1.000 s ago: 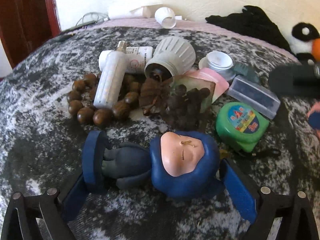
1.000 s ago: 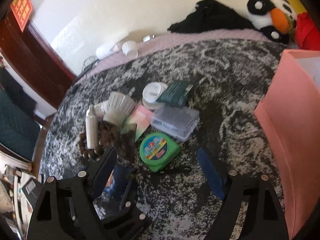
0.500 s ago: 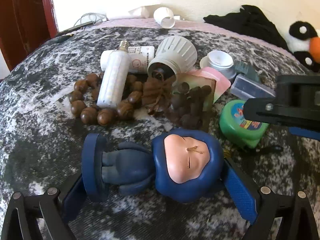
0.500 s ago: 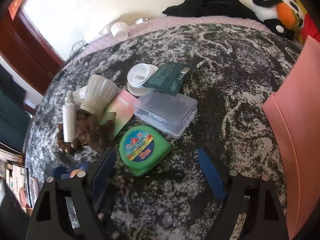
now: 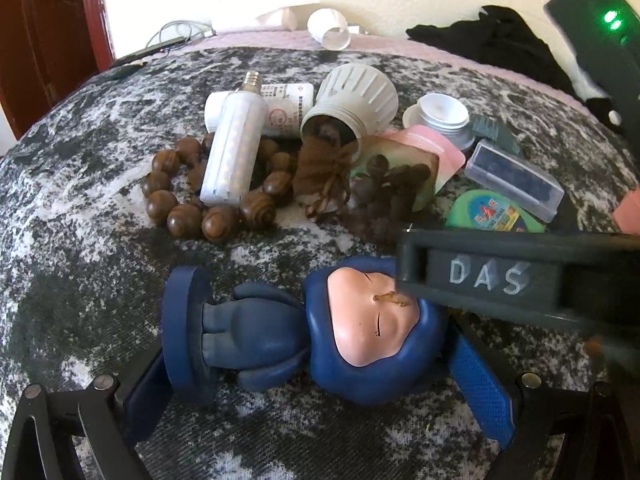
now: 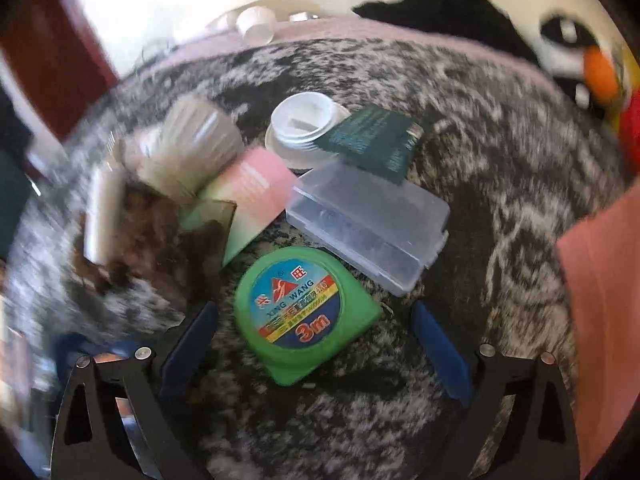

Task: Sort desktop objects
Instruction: 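Grasp the blue figurine with left gripper while right grasps green tape measure, then carry figurine and tape measure into the pink box and release them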

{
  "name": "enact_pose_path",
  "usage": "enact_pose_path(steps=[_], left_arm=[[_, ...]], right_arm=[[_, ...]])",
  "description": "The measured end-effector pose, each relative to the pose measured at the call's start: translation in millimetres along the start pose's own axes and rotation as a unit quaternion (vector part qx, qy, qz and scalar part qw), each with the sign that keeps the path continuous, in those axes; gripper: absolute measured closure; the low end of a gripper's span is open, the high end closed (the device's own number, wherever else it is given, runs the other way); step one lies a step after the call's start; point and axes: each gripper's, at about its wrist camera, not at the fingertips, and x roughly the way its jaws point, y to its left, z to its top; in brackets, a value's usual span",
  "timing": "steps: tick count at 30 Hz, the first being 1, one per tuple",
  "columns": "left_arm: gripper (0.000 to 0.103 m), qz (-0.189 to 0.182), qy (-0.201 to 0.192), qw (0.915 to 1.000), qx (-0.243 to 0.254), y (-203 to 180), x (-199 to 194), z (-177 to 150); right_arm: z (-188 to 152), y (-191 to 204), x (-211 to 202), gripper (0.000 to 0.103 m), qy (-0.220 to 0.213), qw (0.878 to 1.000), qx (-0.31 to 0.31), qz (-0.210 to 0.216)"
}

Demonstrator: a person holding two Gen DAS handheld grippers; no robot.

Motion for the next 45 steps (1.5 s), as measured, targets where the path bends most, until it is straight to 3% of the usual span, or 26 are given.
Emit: enact_pose_path(steps=[2,11,22,27,30,35,38,45], left_arm=[[0.003,0.000,-0.001,1.0000,0.000,-0.1,-1.6,0.4],[0.004,0.001,0.001,1.0000,0.003,-2.3,-9.2,0.6],[0.004,-0.015,-0.035,0.9985,0.040,-19.1,-47.5,7.9],[0.004,-0.016,-0.068,0.9938,0.087,-29.7,-71.0,26.4],[0.004,-0.020,-0.098,0.9893,0.106,-35.6,-86.6,39.5],[0.004,-0.056,-0.133,0.9867,0.074,-39.1,-110.3,57.4],[0.004,-0.050,-0.156,0.9833,0.079,-48.9,-122.1,58.0],[0.004,-0.085,-0.144,0.9839,0.063,-74.3,-136.5,56.8]], right_arm=[[1.4,-2.7,-3.4,0.032,-0.012,1.000,0.006,0.003],[1.8,-11.3,-19.8,0.032,-0.015,0.997,0.053,0.056],[4.7,-14.2,-91.7,0.032,-0.084,0.989,0.084,0.083],[1.2,-23.0,-129.2,0.032,-0.117,0.985,0.091,0.083],[-2.4,-26.7,-150.2,0.032,-0.138,0.984,0.089,0.071],[-8.5,-32.5,-179.6,0.032,-0.173,0.981,0.083,0.035],[-13.2,-36.2,-196.5,0.032,-0.195,0.977,0.082,0.003],[-24.3,-66.4,-231.1,0.032,-0.233,0.965,0.114,-0.021]])
